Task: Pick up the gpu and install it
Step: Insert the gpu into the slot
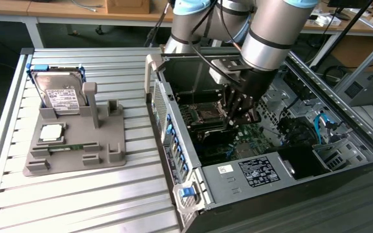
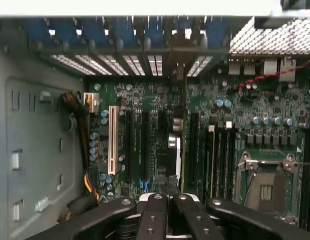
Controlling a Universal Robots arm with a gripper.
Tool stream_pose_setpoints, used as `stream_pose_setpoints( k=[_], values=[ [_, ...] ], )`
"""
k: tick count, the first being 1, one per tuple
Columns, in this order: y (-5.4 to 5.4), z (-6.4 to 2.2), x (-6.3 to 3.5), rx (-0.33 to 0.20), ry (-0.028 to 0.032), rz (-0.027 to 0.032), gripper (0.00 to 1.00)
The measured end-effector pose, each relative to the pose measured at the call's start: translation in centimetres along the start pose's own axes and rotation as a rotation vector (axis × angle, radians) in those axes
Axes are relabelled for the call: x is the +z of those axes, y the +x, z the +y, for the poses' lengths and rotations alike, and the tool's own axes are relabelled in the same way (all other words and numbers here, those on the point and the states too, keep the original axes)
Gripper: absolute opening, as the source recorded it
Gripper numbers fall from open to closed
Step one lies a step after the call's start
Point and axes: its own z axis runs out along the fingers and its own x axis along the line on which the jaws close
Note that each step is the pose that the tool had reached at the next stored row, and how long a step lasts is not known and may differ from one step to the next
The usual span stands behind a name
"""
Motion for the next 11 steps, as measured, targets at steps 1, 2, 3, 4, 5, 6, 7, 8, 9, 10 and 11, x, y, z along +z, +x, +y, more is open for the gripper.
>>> stream_pose_setpoints(
  k=[1,2,3,4,5,6,7,8,9,10,11],
  values=[
    [0.0,-0.53,-0.01,0.000,-0.0041,-0.0001,0.11],
    [0.0,-1.06,-0.01,-0.001,-0.0075,-0.0003,0.11],
    [0.0,-1.34,-0.01,0.000,-0.0095,-0.0003,0.11],
    [0.0,-1.54,-0.01,0.002,-0.0104,-0.0003,0.11],
    [0.0,-1.63,-0.01,0.008,-0.0109,-0.0005,0.11],
    [0.0,-1.73,-0.02,0.015,-0.0113,-0.0007,0.11],
    [0.0,-1.86,-0.02,0.019,-0.0116,-0.0009,0.11],
    [0.0,-2.05,-0.02,0.021,-0.0118,-0.0010,0.11],
    [0.0,-2.26,-0.03,0.022,-0.0120,-0.0010,0.11],
    [0.0,-2.46,-0.04,0.023,-0.0120,-0.0011,0.11],
    [0.0,-2.66,-0.09,0.024,-0.0122,-0.0009,0.11]
  ],
)
